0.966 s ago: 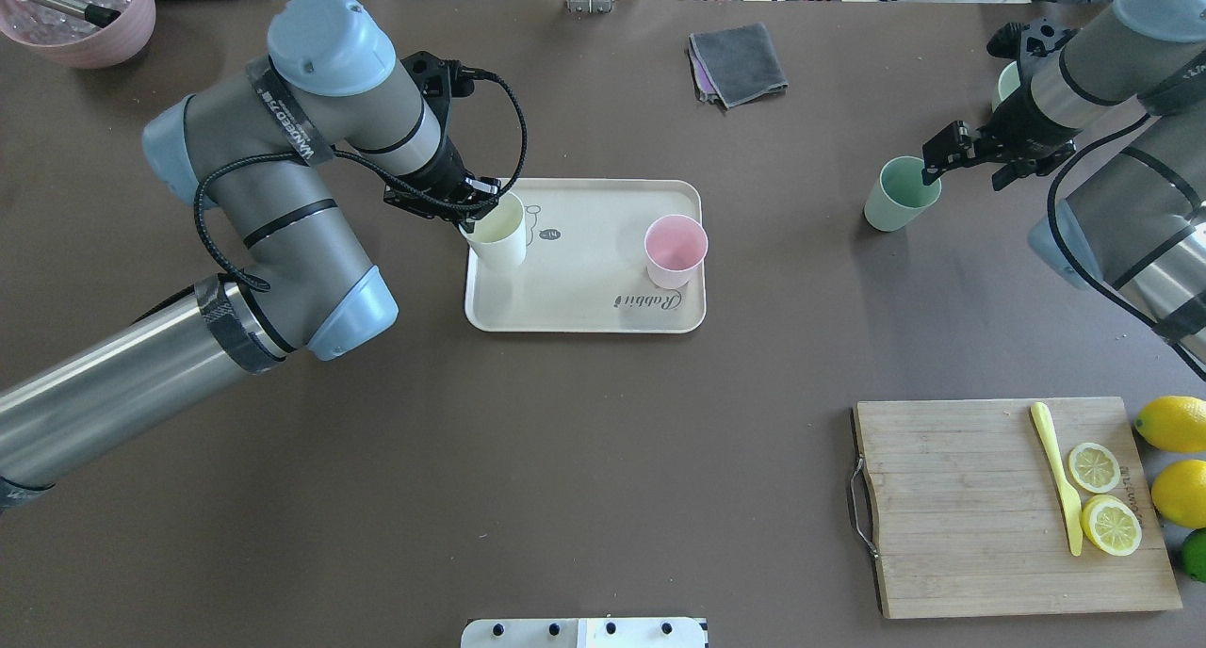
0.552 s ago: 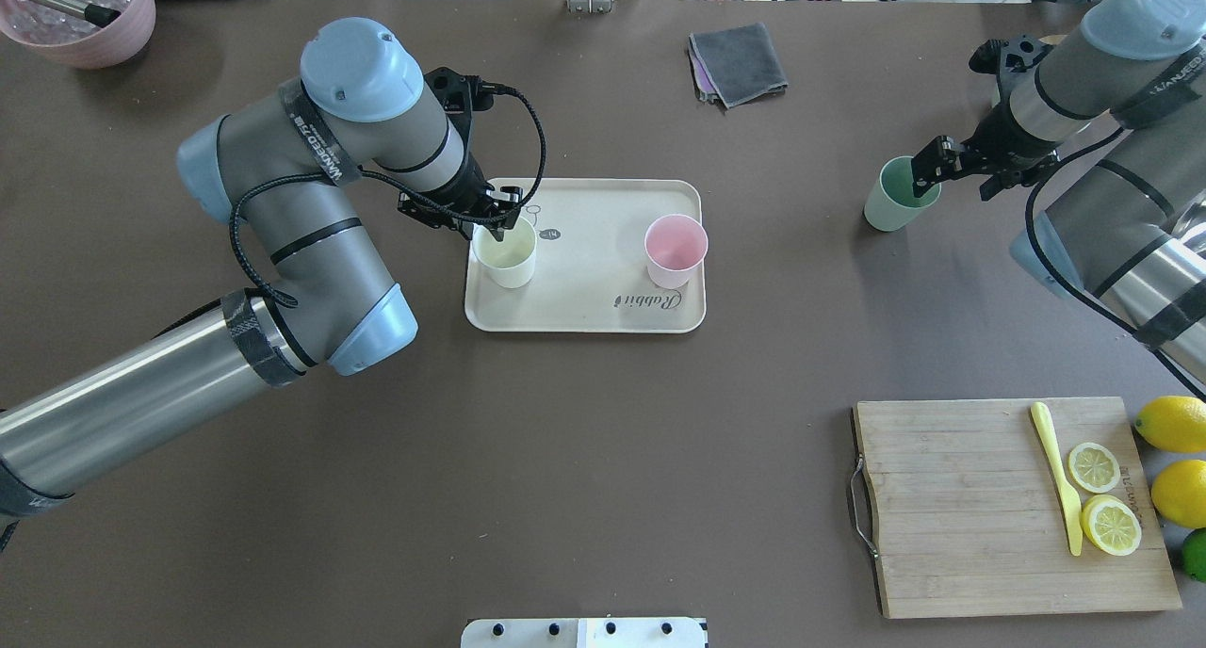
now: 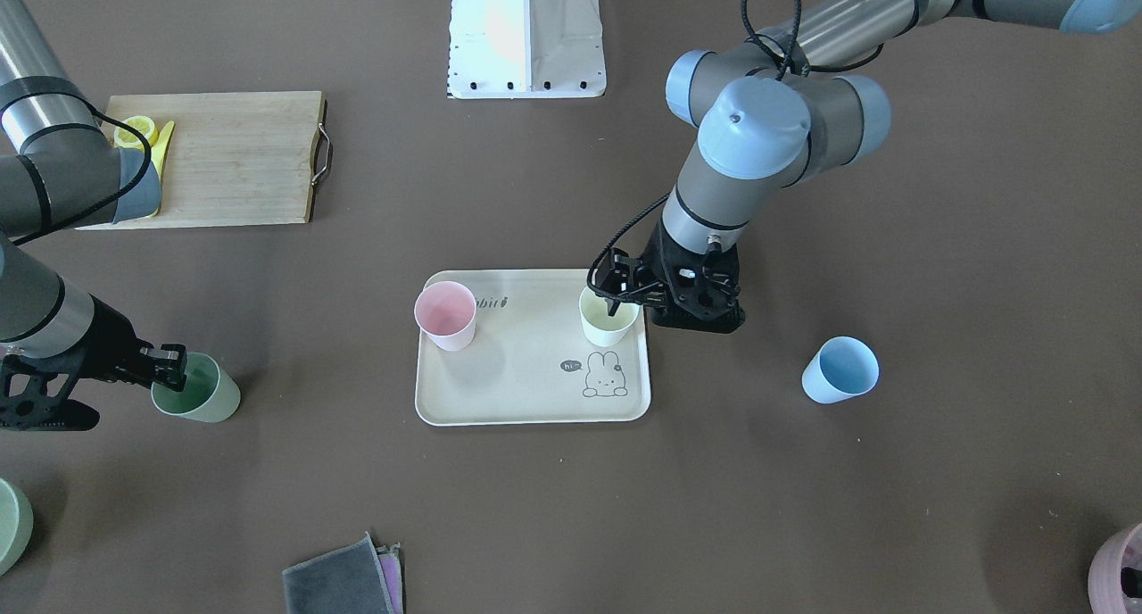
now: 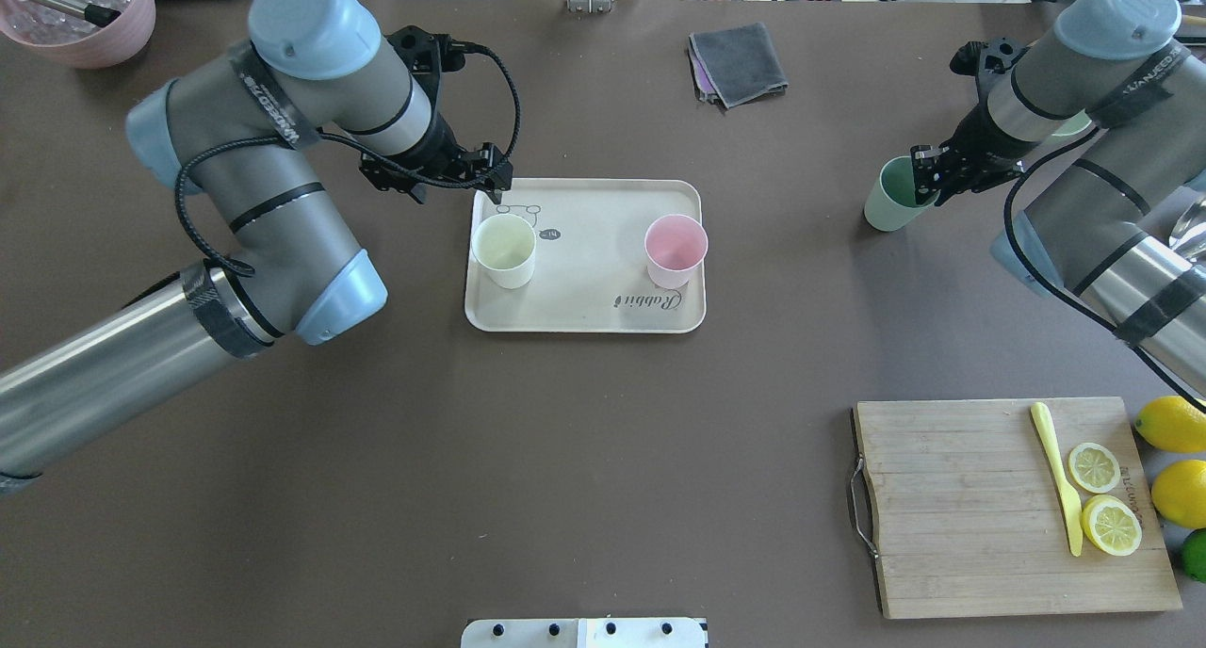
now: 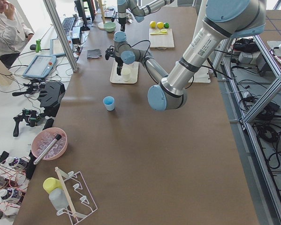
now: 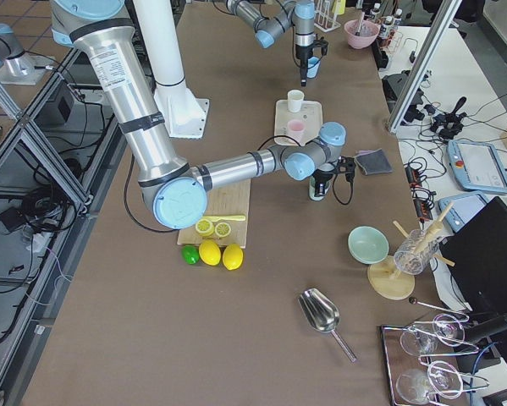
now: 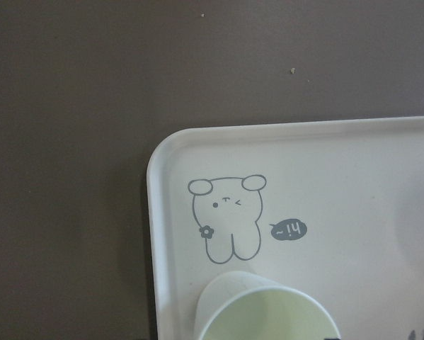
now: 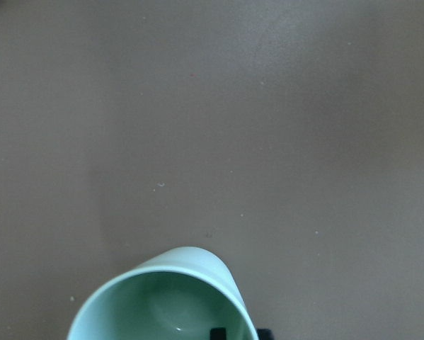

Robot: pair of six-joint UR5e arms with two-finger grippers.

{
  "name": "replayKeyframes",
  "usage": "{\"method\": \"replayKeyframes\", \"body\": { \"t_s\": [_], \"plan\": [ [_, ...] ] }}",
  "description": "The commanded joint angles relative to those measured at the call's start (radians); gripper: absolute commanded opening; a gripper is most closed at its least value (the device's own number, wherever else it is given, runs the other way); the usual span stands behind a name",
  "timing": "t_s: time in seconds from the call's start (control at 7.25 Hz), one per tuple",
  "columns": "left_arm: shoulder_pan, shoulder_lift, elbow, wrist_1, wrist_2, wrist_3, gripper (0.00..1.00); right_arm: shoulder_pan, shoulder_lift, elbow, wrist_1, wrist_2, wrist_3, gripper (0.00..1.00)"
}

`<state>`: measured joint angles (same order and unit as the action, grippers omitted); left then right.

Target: Place all cups on tray

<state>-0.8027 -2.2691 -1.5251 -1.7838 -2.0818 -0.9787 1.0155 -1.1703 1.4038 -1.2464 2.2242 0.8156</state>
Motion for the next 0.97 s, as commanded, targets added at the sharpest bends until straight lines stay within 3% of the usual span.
{"method": "replayKeyframes", "body": {
  "t_s": [0.0, 0.14, 0.28, 0.83],
  "plan": [
    [-0.149, 0.124, -0.040, 0.000, -0.114, 0.189, 0.97, -0.003, 0.055, 0.000, -0.034, 0.050, 0.013, 0.00],
    [-0.205, 0.188, -0.035, 0.003, -0.115, 0.365, 0.97, -0.009, 0.131, -0.002, -0.100, 0.048, 0.016, 0.00],
    [-0.245, 0.233, -0.030, 0.001, -0.113, 0.426, 0.97, -0.024, 0.196, -0.003, -0.144, 0.048, 0.032, 0.00],
    [-0.239, 0.240, 0.115, -0.103, -0.116, 0.368, 0.97, -0.144, 0.355, -0.100, -0.131, 0.014, 0.125, 0.00]
  ]
}}
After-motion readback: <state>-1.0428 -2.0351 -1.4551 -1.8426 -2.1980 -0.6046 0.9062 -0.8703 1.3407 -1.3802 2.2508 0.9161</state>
